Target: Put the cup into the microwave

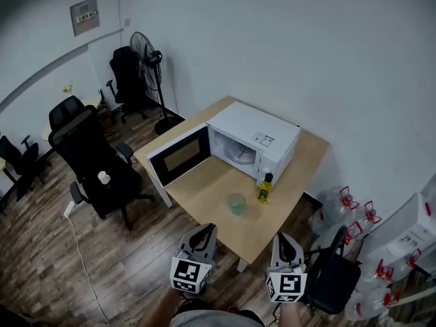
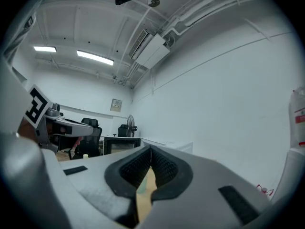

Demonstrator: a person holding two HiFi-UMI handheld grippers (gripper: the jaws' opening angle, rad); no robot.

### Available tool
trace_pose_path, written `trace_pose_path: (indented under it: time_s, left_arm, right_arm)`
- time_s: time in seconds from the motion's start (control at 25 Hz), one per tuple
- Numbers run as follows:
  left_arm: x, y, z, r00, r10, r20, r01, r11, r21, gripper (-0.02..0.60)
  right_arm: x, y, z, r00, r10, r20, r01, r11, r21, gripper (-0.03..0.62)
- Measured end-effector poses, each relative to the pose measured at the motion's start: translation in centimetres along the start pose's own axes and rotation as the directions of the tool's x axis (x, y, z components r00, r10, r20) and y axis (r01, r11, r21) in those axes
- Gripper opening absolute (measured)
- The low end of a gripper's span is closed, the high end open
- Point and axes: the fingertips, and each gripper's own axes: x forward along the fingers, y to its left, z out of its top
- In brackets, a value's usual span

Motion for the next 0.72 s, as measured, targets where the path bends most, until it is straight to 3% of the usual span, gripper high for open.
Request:
trace_pose_path:
  time_s: [0.2, 0.4, 0.56, 0.72]
  left_arm:
    - [5.1, 4.3, -0.4, 0.995, -0.095, -0.026, 0.095, 0.995, 0.003, 0.035]
    - [9.3, 6.8, -0.9, 0.977, -0.206, -0.051, 0.206, 0.978, 0.001, 0.035]
    - [12.4, 8.0, -2.4, 0.954, -0.290, -0.077, 0.289, 0.957, -0.018, 0.035]
    - [15.2, 8.1, -5.1, 0.917, -0.381, -0.117, 0.380, 0.924, -0.031, 0.035]
  right_arm:
    - [5.0, 0.3, 0.0, 0.996, -0.091, -0.015, 0.091, 0.996, 0.018, 0.018]
    - [8.1, 0.4, -1.2, 0.977, -0.195, -0.083, 0.199, 0.979, 0.049, 0.018]
    - [9.8, 0.6, -2.6, 0.956, -0.265, -0.128, 0.274, 0.960, 0.059, 0.018]
    - [10.9, 0.4, -4.4, 0.924, -0.339, -0.175, 0.355, 0.932, 0.068, 0.018]
